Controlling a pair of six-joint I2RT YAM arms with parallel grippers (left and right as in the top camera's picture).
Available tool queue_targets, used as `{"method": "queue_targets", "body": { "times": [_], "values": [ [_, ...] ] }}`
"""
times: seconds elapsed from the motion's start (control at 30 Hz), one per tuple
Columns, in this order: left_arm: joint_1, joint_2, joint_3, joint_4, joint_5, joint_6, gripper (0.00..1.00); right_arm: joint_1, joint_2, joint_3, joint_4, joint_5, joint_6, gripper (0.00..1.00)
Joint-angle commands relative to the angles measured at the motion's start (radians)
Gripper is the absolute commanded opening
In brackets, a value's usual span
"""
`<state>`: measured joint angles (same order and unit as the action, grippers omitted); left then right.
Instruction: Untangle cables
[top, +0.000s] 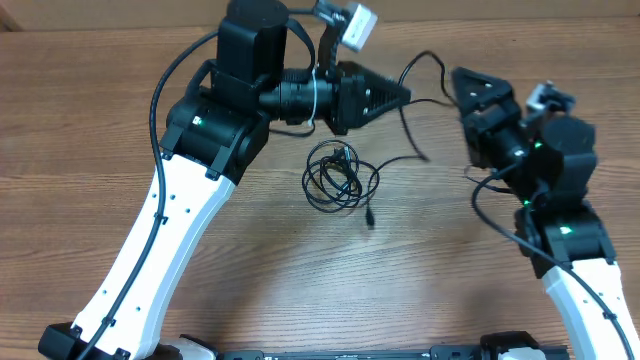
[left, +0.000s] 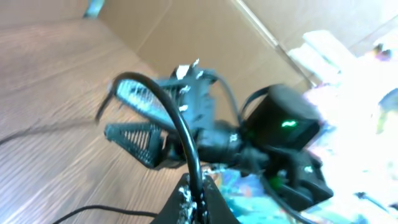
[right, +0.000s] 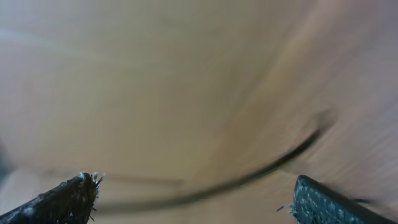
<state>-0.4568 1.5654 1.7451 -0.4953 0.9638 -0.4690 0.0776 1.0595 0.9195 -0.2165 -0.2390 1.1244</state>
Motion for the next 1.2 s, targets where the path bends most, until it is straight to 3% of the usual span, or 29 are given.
{"method": "queue_targets", "body": {
  "times": [0.0, 0.23, 0.4, 0.57, 0.7, 0.97, 1.17],
  "values": [
    [-0.003, -0.024, 0.006, 0.132, 0.032, -0.235, 0.04, -0.092, -0.019, 0.018, -0.098, 0.001, -0.099, 1.0],
    [-0.002, -0.024, 0.006, 0.443, -0.081, -0.478, 0.04, -0.195, -0.018, 0.018, -0.357, 0.002, -0.106, 1.0],
    [-0.002, -0.024, 0.006, 0.477, -0.352, -0.604, 0.04, -0.196, -0.018, 0.018, -0.483, -0.007, -0.105, 1.0],
    [-0.001, -0.024, 0.006, 0.488, -0.627, -0.618, 0.04, -0.196, -0.015, 0.017, -0.661, -0.017, -0.108, 1.0],
    [-0.001, -0.023, 0.006, 0.518, -0.792, -0.742, 0.04, -0.191, -0.009, 0.008, -0.741, -0.018, -0.217, 0.98],
    [0.08, -0.021, 0.008, 0.603, -0.893, -0.708, 0.04, -0.171, 0.021, -0.017, -0.736, -0.018, -0.269, 0.98],
    [0.263, 0.056, 0.047, 0.526, -0.787, -0.709, 0.04, -0.149, 0.089, -0.017, -0.723, -0.032, -0.282, 0.97]
  ]
}}
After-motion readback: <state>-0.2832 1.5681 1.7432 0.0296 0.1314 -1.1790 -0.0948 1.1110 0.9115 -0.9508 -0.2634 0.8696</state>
